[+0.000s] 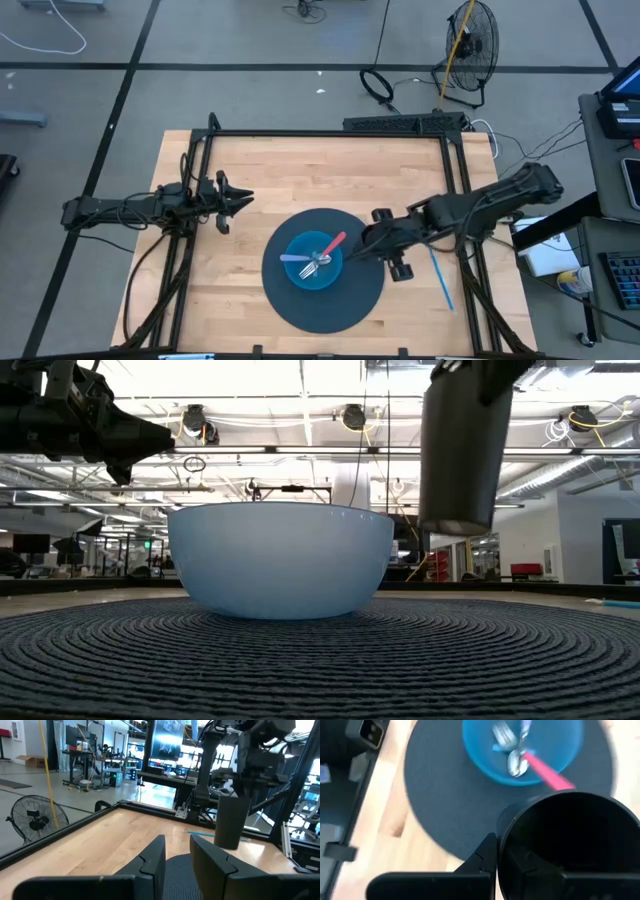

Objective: Pick & Place Utensil
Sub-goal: Put the black cup to the right of the blue bowl on the blue mat, then put the blue straw into the black cup on the blue mat

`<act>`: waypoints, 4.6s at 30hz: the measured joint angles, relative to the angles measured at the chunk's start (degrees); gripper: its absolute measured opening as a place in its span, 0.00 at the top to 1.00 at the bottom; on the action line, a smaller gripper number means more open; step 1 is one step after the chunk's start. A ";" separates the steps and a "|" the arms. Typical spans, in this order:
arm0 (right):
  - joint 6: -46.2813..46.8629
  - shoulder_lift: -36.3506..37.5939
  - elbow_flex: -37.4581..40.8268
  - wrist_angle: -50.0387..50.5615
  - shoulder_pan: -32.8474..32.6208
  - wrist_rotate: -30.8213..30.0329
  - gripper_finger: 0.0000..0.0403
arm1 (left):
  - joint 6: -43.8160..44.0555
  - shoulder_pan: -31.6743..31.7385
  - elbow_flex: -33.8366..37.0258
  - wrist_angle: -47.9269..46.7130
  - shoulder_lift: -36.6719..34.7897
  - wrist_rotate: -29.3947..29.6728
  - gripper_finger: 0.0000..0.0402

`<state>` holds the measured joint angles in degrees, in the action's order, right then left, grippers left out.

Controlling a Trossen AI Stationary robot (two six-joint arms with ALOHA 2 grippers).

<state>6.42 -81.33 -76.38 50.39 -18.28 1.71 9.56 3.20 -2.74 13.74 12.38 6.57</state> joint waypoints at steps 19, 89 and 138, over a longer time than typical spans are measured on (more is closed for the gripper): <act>-2.93 -6.76 0.06 -5.61 3.41 7.39 1.00 | 0.92 0.00 0.00 -0.70 0.00 -0.48 0.77; -1.05 -13.78 0.92 -10.37 2.05 10.65 0.75 | 1.22 0.00 -0.02 -0.70 -0.02 -0.15 0.77; 58.00 16.85 21.91 14.42 -13.44 -25.27 0.75 | 0.00 -0.02 -0.02 -3.26 -0.01 -0.55 0.77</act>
<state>64.41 -64.48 -54.47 64.81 -31.73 -23.56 9.56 3.18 -2.76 10.48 12.37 6.02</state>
